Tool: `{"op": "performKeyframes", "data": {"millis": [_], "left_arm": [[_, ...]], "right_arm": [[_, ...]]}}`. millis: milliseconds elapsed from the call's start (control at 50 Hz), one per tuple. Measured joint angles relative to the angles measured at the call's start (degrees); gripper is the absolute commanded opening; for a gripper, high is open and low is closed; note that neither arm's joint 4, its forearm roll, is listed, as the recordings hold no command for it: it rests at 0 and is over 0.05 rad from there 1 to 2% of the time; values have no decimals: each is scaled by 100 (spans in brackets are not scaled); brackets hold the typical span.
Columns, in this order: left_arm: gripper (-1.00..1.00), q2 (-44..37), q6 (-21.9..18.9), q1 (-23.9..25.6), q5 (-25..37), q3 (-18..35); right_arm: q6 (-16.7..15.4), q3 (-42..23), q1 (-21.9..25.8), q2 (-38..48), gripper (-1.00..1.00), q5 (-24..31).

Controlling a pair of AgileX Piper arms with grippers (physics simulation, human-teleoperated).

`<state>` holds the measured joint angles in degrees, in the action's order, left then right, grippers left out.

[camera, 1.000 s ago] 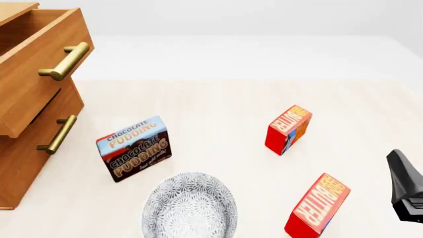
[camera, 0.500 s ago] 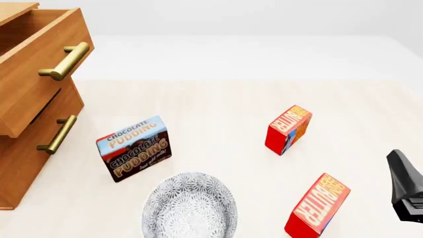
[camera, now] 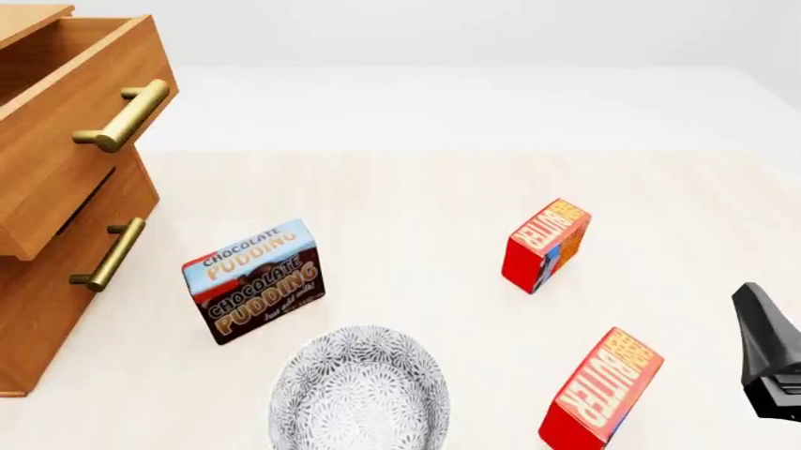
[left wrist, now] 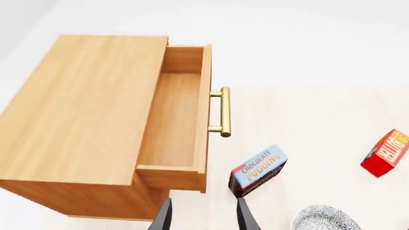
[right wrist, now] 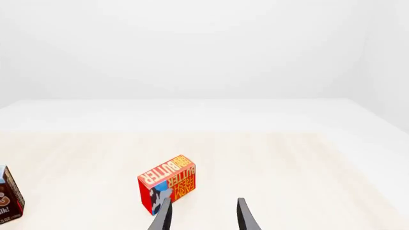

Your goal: Put the butter at the front in the top drawer of the cabinet and close it.

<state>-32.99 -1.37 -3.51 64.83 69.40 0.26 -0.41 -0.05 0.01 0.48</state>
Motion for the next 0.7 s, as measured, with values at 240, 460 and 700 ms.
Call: {"op": "performKeyframes", "data": {"millis": [240,460,700], "left_arm": [[100,-483,68,134,351,544],[100,-937,99,236,471,838],[100,-1361,163,294,507,1034]], "right_arm": [[0,0,0,0,100,0],[0,0,0,0,100,0],[0,0,0,0,100,0]]}}
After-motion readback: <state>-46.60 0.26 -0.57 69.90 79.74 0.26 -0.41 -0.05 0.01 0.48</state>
